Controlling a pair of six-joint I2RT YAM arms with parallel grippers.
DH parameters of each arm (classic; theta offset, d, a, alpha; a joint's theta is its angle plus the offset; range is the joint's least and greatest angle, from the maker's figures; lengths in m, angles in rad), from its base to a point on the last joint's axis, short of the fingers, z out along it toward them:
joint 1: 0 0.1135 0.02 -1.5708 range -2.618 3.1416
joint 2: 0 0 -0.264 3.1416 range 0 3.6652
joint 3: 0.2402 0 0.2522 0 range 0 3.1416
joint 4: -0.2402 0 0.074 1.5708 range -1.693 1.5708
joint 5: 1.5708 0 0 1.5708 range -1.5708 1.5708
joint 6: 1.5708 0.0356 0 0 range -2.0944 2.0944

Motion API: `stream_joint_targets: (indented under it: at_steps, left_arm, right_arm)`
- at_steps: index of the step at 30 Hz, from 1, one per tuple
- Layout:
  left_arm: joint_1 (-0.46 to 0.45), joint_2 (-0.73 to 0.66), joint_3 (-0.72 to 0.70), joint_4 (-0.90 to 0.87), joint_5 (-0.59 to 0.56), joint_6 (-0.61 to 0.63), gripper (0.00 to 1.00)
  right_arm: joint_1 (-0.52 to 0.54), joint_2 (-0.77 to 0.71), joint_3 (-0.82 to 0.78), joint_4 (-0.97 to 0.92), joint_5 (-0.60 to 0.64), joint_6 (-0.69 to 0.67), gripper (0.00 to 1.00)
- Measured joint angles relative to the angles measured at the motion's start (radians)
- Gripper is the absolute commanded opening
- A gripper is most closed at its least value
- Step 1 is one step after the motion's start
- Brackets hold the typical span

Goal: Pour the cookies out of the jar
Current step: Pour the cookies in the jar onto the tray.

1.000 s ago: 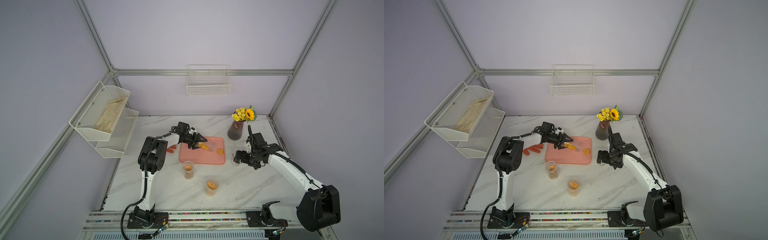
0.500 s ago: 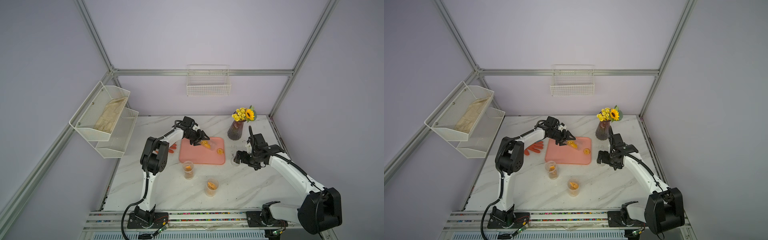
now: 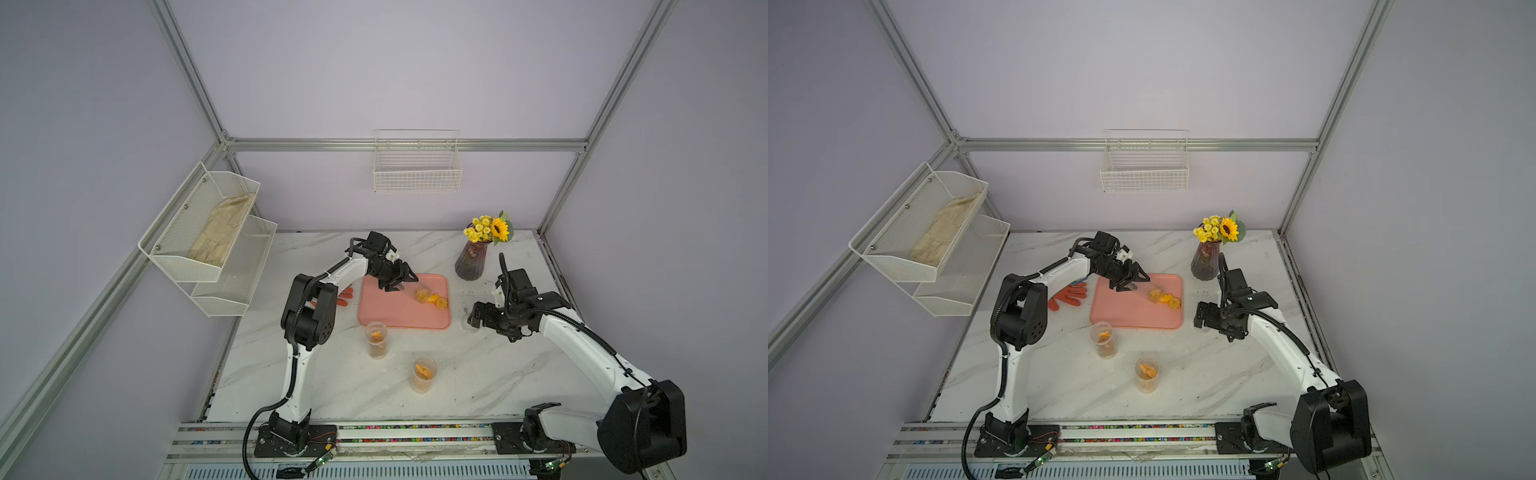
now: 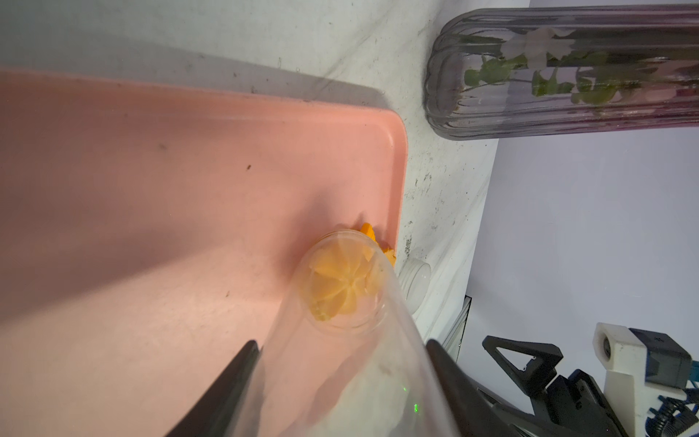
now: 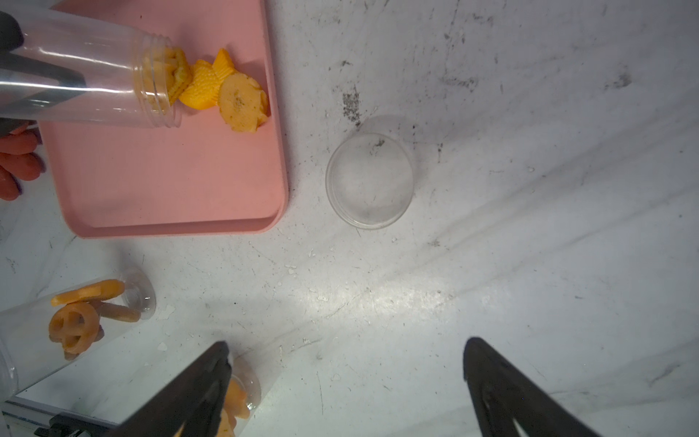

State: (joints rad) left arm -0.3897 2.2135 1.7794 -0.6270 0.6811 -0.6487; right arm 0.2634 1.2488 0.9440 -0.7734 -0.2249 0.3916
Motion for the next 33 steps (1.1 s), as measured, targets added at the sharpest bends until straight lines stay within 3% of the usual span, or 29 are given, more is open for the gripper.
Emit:
stream_joint_targets:
  at_steps: [21, 28, 33]
  left_arm:
    - [-0.018, -0.172, 0.037, -0.123, -0.077, 0.083, 0.57]
    - [-0.010, -0.359, 0.017, -0.107, -0.023, 0.031, 0.58]
    - [0.029, -0.583, -0.156, -0.003, 0.043, -0.068, 0.59]
  right_arm:
    - [0.000, 0.000, 0.019, 0.014, -0.042, 0.008, 0.97]
    - [0.000, -0.003, 0.272, -0.009, -0.162, 0.023, 0.97]
    - [0.000, 0.001, 0.417, -0.001, -0.312, 0.031, 0.97]
